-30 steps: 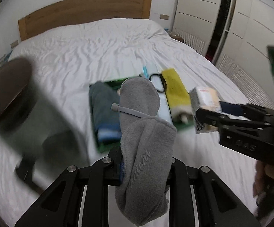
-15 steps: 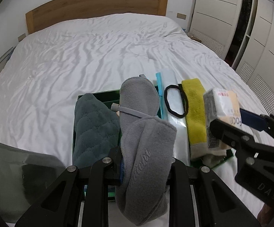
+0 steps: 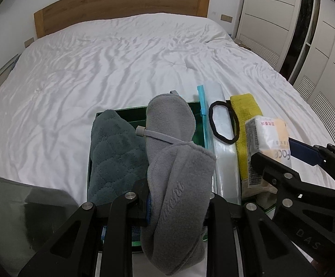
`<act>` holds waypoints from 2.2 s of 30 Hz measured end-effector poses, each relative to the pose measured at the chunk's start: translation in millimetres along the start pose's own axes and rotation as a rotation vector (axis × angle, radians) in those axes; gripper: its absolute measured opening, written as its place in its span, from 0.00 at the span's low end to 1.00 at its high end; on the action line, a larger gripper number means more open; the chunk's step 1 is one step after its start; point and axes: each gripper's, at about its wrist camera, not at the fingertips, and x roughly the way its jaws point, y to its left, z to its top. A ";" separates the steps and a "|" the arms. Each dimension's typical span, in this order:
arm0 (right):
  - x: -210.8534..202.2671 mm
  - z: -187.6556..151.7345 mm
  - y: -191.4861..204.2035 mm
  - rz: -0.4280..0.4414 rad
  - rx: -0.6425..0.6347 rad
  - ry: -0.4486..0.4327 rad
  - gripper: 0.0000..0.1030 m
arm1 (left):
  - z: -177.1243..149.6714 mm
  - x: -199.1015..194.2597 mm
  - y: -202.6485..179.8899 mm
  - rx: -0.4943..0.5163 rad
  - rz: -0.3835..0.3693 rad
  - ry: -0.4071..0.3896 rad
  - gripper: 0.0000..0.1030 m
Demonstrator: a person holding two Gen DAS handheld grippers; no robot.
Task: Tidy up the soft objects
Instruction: 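Lower the eye mask and tissue pack into the tray and open both tools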
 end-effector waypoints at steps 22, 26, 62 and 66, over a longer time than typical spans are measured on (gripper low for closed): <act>38.1 1.4 5.4 -0.040 -0.033 0.056 0.48 | -6.5 23.3 4.0 0.009 0.015 0.036 0.19; 42.2 0.5 4.6 -0.040 -0.034 0.063 0.48 | -8.5 28.5 2.4 0.015 0.022 0.045 0.19; 52.1 -1.4 4.7 -0.043 -0.049 0.099 0.54 | -12.4 43.1 2.9 0.024 0.032 0.071 0.35; 48.1 -1.3 5.4 -0.041 -0.047 0.090 0.54 | -10.8 41.4 2.8 0.021 0.039 0.065 0.40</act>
